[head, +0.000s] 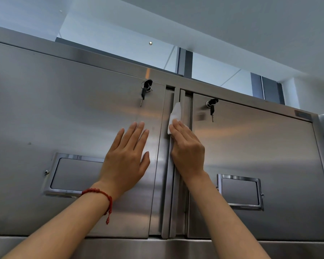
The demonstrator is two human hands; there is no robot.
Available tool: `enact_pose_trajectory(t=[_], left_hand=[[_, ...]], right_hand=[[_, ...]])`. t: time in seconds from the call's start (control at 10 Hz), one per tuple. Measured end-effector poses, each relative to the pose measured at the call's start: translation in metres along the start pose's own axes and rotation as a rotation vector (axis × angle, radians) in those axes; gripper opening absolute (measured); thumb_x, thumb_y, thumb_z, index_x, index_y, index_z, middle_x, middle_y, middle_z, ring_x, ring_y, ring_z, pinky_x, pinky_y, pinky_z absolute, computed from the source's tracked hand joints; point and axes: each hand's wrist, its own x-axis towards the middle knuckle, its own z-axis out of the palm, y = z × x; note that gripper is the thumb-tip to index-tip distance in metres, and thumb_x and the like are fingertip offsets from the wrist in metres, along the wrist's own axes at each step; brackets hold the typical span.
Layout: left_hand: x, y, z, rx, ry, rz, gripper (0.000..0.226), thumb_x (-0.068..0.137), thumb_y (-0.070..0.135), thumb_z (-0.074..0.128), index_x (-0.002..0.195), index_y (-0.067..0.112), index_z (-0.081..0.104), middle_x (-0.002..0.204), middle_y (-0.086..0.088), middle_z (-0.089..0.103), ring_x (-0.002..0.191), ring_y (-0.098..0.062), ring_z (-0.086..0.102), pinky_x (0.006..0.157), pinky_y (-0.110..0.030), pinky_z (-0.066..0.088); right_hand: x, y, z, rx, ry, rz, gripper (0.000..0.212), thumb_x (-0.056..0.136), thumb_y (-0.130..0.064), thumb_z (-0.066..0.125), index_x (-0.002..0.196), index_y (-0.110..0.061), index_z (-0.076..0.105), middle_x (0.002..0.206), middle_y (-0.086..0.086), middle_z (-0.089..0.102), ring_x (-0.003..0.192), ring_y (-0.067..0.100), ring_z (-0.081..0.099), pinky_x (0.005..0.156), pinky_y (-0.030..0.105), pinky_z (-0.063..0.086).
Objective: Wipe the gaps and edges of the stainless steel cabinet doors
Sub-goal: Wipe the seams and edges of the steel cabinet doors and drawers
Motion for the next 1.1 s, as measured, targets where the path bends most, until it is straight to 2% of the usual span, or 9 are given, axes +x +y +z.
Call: enact_pose_trajectory(t=[0.6, 0.7, 0.8, 1.0, 1.1], left_hand=[[0.001, 0.002, -0.004, -0.003, -0.028, -0.005, 0.057, 0.09, 0.03, 0.031, 0.133, -0.003, 0.048, 0.141, -0.022, 0.042, 0.132, -0.036, 0.039, 0.106, -0.053, 0.034], [-0.001, 0.004, -0.006, -0.013, -0.044, -0.006, 0.057, 0.09, 0.03, 0.03, 0.133, -0.003, 0.048, 0.141, -0.023, 0.042, 0.132, -0.036, 0.039, 0.107, -0.053, 0.034], [-0.006, 0.005, -0.007, -0.024, -0.049, -0.002, 0.056, 0.09, 0.029, 0.031, 0.132, -0.004, 0.048, 0.139, -0.024, 0.044, 0.13, -0.038, 0.04, 0.106, -0.053, 0.034], [-0.015, 0.008, -0.013, -0.069, -0.073, -0.013, 0.057, 0.089, 0.029, 0.031, 0.131, -0.004, 0.05, 0.139, -0.025, 0.043, 0.13, -0.039, 0.04, 0.106, -0.054, 0.034], [-0.023, 0.011, -0.014, -0.092, -0.062, -0.014, 0.051, 0.088, 0.026, 0.04, 0.128, -0.003, 0.052, 0.138, -0.025, 0.045, 0.129, -0.04, 0.041, 0.105, -0.054, 0.034]], right_hand=[[-0.041, -0.018, -0.018, 0.015, -0.028, 0.006, 0.031, 0.071, 0.011, 0.074, 0.102, 0.006, 0.071, 0.109, 0.021, 0.067, 0.102, 0.032, 0.065, 0.084, 0.044, 0.056], [-0.048, -0.022, -0.022, -0.002, -0.043, 0.005, 0.028, 0.075, 0.01, 0.07, 0.103, 0.005, 0.07, 0.109, 0.021, 0.067, 0.103, 0.032, 0.065, 0.086, 0.044, 0.055], [-0.052, -0.026, -0.025, -0.018, -0.036, 0.003, 0.024, 0.086, 0.0, 0.054, 0.102, 0.005, 0.071, 0.109, 0.021, 0.067, 0.102, 0.031, 0.065, 0.087, 0.043, 0.054], [-0.055, -0.031, -0.033, -0.031, -0.069, 0.017, 0.021, 0.083, 0.004, 0.061, 0.101, 0.005, 0.071, 0.108, 0.02, 0.068, 0.101, 0.032, 0.066, 0.086, 0.044, 0.054], [-0.055, -0.036, -0.038, -0.05, -0.079, 0.041, 0.024, 0.083, 0.004, 0.055, 0.099, 0.003, 0.073, 0.106, 0.017, 0.069, 0.099, 0.03, 0.067, 0.087, 0.04, 0.052]])
